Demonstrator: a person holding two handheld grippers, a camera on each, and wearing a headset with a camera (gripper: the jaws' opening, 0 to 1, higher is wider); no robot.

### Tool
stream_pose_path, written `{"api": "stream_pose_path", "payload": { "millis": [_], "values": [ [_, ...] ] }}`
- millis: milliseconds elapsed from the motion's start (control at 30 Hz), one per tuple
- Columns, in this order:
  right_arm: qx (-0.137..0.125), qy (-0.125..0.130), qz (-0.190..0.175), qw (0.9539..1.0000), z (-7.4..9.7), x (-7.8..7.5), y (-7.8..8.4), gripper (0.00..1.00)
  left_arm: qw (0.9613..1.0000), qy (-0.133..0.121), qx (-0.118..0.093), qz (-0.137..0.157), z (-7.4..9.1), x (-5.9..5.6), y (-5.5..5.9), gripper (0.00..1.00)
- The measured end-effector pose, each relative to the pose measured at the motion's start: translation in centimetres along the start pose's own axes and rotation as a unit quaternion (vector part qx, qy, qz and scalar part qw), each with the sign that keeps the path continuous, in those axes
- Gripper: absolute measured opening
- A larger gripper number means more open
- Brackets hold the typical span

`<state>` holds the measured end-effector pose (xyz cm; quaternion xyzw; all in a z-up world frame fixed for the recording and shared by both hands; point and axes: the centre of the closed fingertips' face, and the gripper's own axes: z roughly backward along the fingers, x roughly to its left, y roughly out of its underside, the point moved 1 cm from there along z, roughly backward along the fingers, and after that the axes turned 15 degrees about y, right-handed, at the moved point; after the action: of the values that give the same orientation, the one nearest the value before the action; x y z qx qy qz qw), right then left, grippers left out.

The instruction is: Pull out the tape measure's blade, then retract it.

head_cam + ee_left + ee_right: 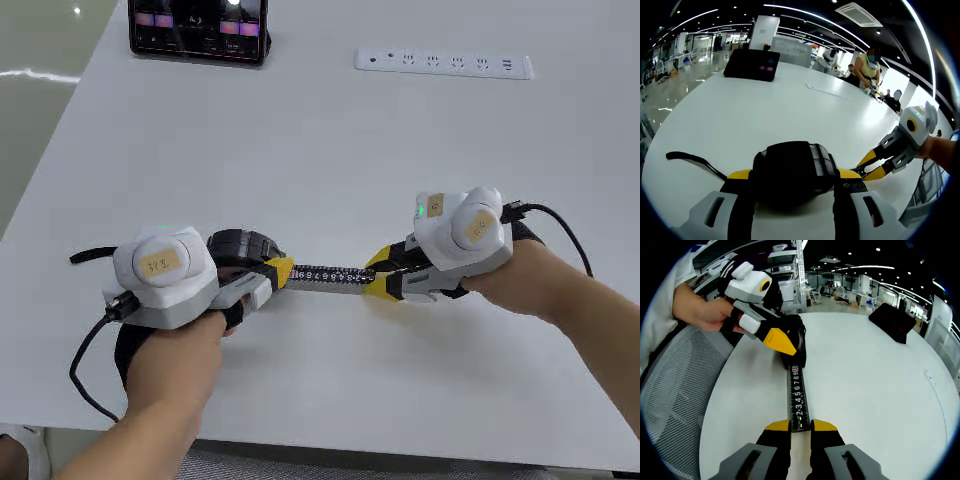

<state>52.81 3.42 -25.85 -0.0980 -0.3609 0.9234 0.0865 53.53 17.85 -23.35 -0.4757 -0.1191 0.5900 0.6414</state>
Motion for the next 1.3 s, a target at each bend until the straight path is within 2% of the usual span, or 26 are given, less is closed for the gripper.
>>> {"api": "stream_pose_path", "payload": {
  "millis": [1300],
  "values": [
    [-0.032, -0.018, -0.006, 0.9993, -3.1, 1.2, -3.7, 0.11, 0.9999, 0.01, -0.005, 0.008, 0.0, 0.0, -0.1, 0.6]
  ]
}}
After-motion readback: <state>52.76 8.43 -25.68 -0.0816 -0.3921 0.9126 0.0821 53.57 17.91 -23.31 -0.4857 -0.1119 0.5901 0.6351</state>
